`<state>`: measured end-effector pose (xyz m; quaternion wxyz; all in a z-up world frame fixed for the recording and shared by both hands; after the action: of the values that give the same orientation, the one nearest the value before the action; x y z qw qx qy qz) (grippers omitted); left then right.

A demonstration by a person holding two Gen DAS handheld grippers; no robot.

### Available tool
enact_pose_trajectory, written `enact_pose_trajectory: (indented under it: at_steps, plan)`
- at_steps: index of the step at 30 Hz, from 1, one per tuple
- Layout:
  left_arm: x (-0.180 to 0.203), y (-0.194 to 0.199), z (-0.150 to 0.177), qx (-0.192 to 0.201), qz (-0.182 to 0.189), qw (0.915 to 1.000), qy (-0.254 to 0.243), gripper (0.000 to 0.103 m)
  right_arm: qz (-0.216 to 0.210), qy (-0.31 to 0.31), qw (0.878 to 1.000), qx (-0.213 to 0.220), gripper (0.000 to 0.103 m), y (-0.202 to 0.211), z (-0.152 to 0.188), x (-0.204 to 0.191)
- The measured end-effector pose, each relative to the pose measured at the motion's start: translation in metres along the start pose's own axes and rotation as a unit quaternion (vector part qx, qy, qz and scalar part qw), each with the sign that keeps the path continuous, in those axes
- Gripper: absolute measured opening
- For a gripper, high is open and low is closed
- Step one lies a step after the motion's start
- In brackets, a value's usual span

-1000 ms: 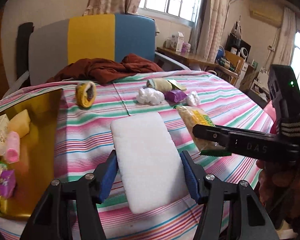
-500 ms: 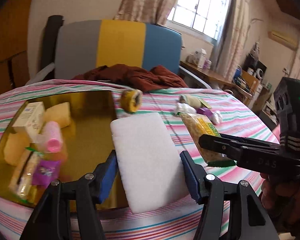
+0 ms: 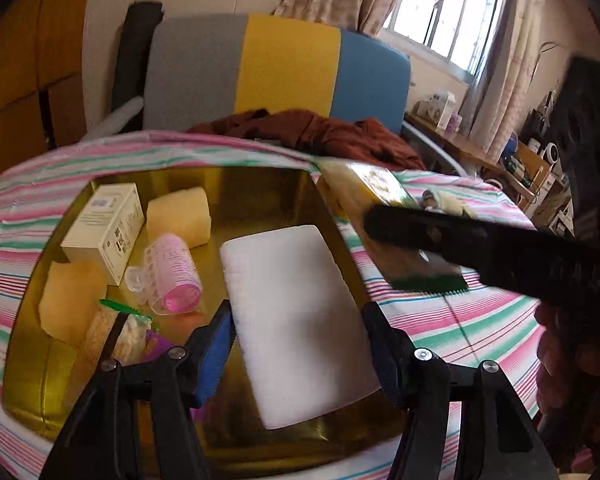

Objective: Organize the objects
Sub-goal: 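Carry the white block and WEIDAN bag into the gold tray, opening both tools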

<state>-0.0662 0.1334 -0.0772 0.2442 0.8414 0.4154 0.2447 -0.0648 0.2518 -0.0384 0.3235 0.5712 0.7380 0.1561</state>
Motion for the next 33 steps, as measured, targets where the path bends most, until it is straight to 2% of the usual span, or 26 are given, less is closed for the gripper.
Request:
enact_pose_trajectory:
  at_steps: [7, 13, 15, 17, 21, 26, 32, 33]
  plan:
    - [-0.020, -0.031, -0.007, -0.052, -0.011, 0.9985, 0.015, 0.064, 0.020, 0.021, 0.999, -0.031, 0.046, -0.060, -0.022, -0.004]
    - [-0.031, -0.044, -0.009, -0.064, -0.032, 0.9972, 0.023, 0.065, 0.024, 0.034, 0.997, -0.059, 0.048, -0.104, -0.028, -0.004]
    - [-0.037, -0.048, -0.009, -0.070, -0.040, 0.9963, 0.028, 0.065, 0.040, 0.038, 0.997, -0.057, 0.048, -0.110, -0.030, -0.003]
    - [-0.041, -0.051, -0.010, -0.071, -0.043, 0.9962, 0.028, 0.061, 0.035, 0.035, 0.997, -0.055, 0.048, -0.109, -0.030, -0.003]
    - [-0.042, -0.053, -0.007, -0.077, -0.044, 0.9955, 0.035, 0.062, 0.029, 0.011, 0.999, -0.036, 0.048, -0.091, -0.029, 0.004]
    - [-0.040, -0.041, -0.004, -0.054, -0.050, 0.9959, 0.053, 0.088, 0.021, -0.032, 0.999, -0.006, 0.049, -0.057, -0.022, 0.019]
    - [-0.040, -0.018, -0.003, -0.019, -0.077, 0.9939, 0.078, 0.103, 0.025, -0.071, 0.997, 0.006, 0.049, -0.028, -0.011, 0.037]
    - [-0.040, -0.016, -0.003, -0.017, -0.079, 0.9932, 0.084, 0.103, 0.026, -0.076, 0.997, 0.006, 0.049, -0.024, -0.009, 0.040]
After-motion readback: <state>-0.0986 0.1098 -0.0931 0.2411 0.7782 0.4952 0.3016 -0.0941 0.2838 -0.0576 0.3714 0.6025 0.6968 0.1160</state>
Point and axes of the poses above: each gripper's, at about its wrist camera, not at the fingertips, and y roughly against the way its jaws point, x to its right, z to its underside, the point moved 3 cm from there along -y, roughly the way its jaws point, and after that the axes turned 6 degrees about x, right-handed, at the moved point
